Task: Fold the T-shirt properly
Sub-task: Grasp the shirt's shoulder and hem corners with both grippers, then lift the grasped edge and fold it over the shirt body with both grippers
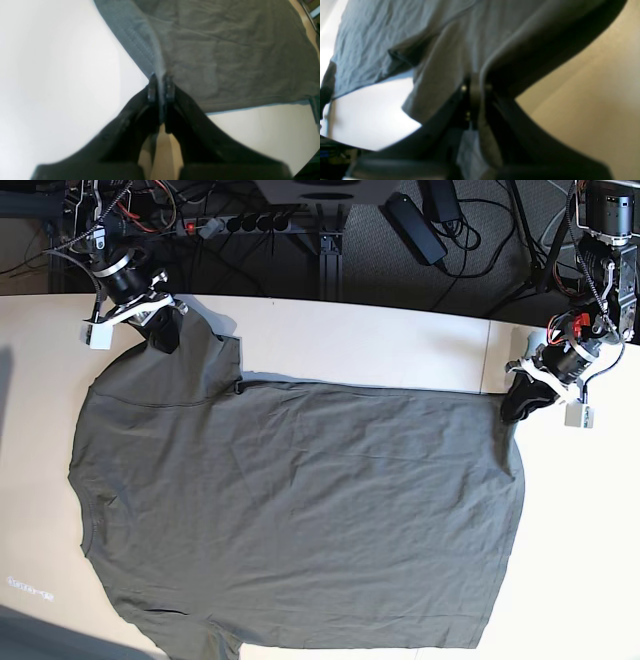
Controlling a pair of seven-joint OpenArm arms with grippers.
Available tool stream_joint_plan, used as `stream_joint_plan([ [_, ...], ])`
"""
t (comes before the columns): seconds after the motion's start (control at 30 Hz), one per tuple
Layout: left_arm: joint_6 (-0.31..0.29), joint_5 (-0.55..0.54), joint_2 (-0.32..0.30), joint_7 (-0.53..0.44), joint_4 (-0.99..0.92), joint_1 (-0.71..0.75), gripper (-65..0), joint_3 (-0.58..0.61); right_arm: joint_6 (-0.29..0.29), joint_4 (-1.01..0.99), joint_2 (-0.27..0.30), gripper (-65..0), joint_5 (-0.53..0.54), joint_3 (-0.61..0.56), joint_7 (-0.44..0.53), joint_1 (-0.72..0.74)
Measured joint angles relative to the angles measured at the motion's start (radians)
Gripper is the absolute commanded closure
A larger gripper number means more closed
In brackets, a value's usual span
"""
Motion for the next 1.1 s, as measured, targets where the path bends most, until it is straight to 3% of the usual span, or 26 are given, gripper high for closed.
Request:
stream_joint_plan([
  [0.13,-0.018,-0.016,0.0,0.013,-0.001,-0.006,0.0,0.0,0.0,0.0,0.0,0.0,-0.018,0.0,-0.05,0.038],
  [0.27,-0.021,-0.015,-0.007,0.084,0.024,-0.025,0.0,0.002,0.0,0.011,0.0,0.0,-0.021,0.014,-0.129,0.06],
  [0.43,-0.022,-0.076,-0.053,0.162,0.132,-0.015,0.0,0.006,0.0,0.096,0.0,0.0,0.003,0.098,-0.27,0.056],
  [0.5,-0.022,-0.098,-0.073,0.172,0.189,-0.017,0.0,0.005,0.005,0.137,0.001,0.0,0.022,0.152,-0.281,0.045],
  [0.63,-0.023,-0.103,-0.094,0.178,0.252,-0.027,0.0,0.005,0.01,0.209,0.053,0.0,0.062,0.215,-0.269,0.057],
  [0.87,-0.022,-0.057,-0.1,0.176,0.254,-0.153,0.0,0.005,0.019,0.211,0.161,0.0,0.062,0.214,-0.281,0.142],
  [1.1,-0.025,-0.052,-0.085,0.167,0.096,-0.261,0.0,0.009,0.034,0.143,0.229,0.0,0.033,0.19,-0.279,0.316],
])
